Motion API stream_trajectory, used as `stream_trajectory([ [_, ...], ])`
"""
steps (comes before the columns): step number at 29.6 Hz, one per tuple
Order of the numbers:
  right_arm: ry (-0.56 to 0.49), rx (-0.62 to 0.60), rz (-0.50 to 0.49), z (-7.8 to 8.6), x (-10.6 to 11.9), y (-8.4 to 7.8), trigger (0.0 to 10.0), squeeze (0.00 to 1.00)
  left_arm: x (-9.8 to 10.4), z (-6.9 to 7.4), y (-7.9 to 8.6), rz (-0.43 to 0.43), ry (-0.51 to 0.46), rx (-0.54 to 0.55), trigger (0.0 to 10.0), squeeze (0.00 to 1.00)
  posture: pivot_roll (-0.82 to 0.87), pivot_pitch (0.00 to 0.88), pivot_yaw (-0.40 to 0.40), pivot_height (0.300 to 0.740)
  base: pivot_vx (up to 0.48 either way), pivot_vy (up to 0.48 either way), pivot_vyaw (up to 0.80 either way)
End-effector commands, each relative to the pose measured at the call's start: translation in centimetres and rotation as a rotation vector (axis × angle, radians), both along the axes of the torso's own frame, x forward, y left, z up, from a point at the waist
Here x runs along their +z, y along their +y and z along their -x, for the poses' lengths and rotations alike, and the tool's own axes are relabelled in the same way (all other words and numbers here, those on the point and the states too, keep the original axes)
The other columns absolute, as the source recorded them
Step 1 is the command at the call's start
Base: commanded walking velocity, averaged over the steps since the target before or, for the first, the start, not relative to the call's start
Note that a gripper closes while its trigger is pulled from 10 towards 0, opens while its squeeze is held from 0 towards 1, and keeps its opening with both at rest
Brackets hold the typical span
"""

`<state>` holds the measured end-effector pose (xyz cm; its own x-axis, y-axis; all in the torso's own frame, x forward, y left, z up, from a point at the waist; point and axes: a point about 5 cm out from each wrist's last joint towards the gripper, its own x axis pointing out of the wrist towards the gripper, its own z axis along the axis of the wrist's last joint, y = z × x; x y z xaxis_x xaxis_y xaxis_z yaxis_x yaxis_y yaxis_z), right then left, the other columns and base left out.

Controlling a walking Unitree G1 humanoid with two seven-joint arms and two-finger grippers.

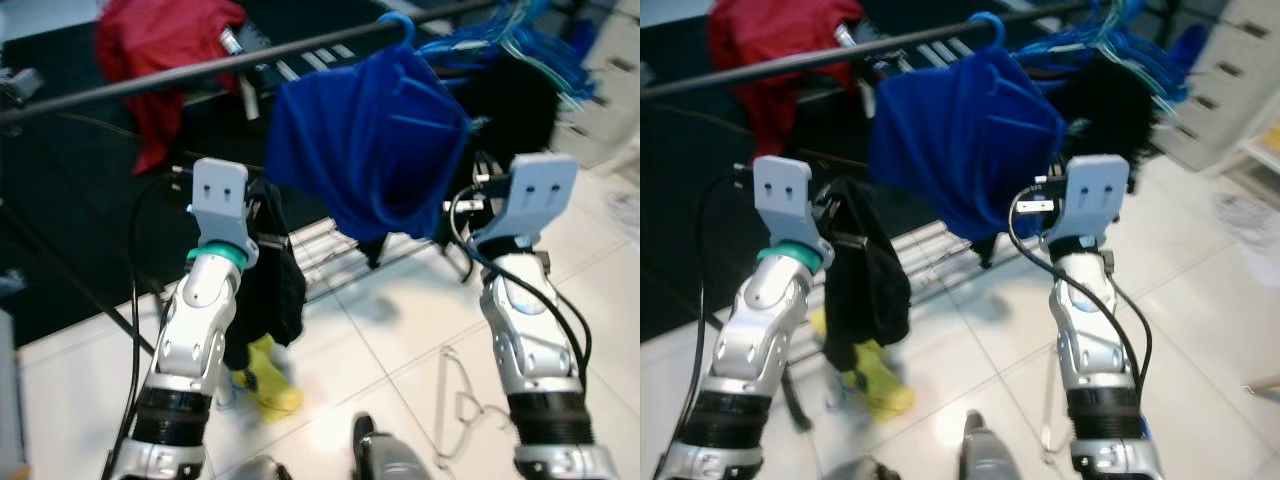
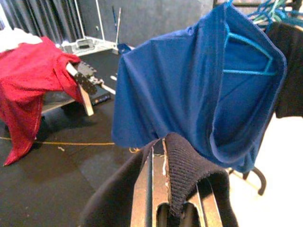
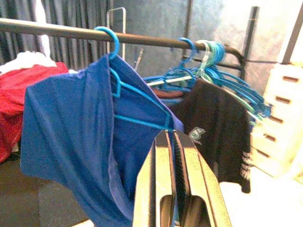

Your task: Hang hanger

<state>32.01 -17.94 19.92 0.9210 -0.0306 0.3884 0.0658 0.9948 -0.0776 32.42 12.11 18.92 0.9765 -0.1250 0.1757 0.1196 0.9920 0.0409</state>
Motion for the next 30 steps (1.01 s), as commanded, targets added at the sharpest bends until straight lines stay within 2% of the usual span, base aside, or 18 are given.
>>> stream_trajectory([
  [1, 0.002, 0.002, -0.004, -0.04, -0.07, 0.16, 10.0, 0.00, 0.43, 0.13, 0.19, -0.003, -0.030, 0.008, 10.0, 0.00, -0.11, 0.032, 0.068, 0.740, -0.390, 0.000, 0.00],
  [30, -0.003, 0.021, -0.010, -0.17, 0.17, 0.36, 10.0, 0.00, 0.39, 0.15, 0.23, -0.004, -0.028, 0.012, 10.0, 0.00, -0.10, 0.039, 0.068, 0.740, -0.405, 0.000, 0.00],
])
